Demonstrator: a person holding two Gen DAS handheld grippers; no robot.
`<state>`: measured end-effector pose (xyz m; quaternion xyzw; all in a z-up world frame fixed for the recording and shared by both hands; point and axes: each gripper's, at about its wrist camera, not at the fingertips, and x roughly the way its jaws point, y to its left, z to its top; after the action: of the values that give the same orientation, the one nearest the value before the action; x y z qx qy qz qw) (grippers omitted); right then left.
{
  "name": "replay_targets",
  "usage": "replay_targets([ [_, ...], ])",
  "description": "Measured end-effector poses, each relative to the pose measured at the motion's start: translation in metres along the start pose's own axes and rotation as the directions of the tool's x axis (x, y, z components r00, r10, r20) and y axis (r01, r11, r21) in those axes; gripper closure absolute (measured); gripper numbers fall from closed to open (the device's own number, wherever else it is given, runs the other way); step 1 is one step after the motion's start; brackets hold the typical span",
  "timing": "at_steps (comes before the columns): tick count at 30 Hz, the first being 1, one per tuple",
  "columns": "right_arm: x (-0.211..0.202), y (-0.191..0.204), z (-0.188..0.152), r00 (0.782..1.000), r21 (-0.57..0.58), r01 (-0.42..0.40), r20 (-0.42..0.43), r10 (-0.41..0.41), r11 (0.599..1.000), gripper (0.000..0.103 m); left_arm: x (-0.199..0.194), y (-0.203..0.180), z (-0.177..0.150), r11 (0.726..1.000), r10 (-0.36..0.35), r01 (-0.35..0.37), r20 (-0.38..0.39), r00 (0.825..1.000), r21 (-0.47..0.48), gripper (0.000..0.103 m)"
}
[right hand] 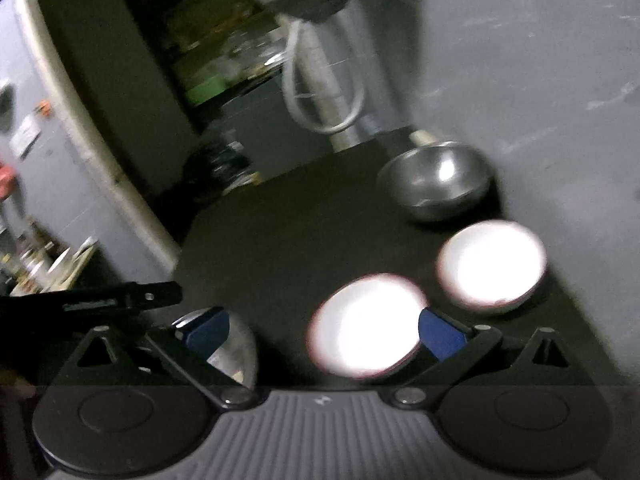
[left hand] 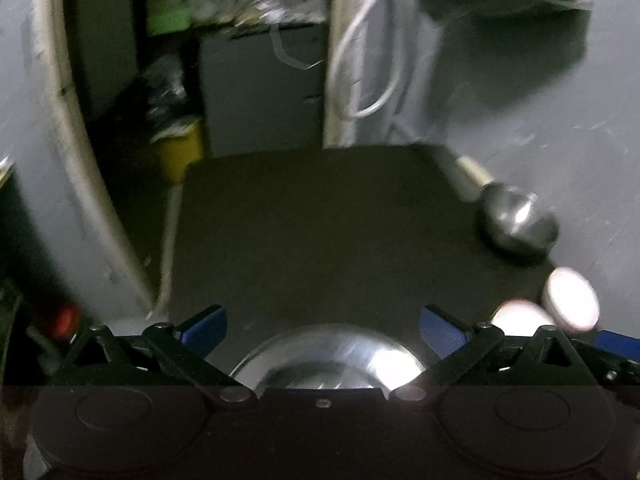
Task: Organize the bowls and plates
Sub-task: 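Move both grippers to the steel bowl rim and close them on it, then lift the steel bowl and carry it beside the plate stack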
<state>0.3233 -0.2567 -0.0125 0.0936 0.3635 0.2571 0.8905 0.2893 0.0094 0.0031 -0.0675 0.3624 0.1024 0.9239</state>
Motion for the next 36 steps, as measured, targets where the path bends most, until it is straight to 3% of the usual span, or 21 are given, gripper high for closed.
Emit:
replay_targets([
  [7, 0.027, -0.03, 0.04, 0.979, 0.065, 0.178, 0.088, -0.184, 0.982, 0.0, 0.069, -0.056, 0.048, 0.994, -0.101, 0.1, 0.043, 0.994, 0.037, 0.001],
  [12, 0.056, -0.042, 0.058, 0.957, 0.078, 0.27, 0.088, -0.276, 0.96, 0.002, 0.118, -0.087, 0.069, 0.993, -0.109, 0.108, 0.033, 0.993, 0.045, 0.001],
  [18, 0.08, -0.059, 0.062, 0.953, 0.15, 0.279, 0.082, -0.293, 0.949, 0.014, 0.153, -0.111, 0.094, 0.983, -0.176, 0.175, 0.014, 0.984, 0.059, 0.001],
  [23, 0.092, -0.063, 0.066, 0.956, 0.159, 0.271, 0.069, -0.284, 0.949, 0.022, 0.174, -0.126, 0.103, 0.971, -0.229, 0.231, -0.046, 0.972, 0.064, 0.002],
  [31, 0.109, -0.074, 0.073, 0.959, 0.181, 0.275, 0.023, -0.283, 0.944, 0.045, 0.194, -0.132, 0.098, 0.965, -0.256, 0.261, -0.148, 0.955, 0.01, 0.032],
  [36, 0.113, -0.078, 0.074, 0.959, 0.177, 0.277, 0.014, -0.284, 0.944, 0.05, 0.201, -0.133, 0.094, 0.957, -0.288, 0.291, -0.188, 0.939, -0.01, 0.067],
])
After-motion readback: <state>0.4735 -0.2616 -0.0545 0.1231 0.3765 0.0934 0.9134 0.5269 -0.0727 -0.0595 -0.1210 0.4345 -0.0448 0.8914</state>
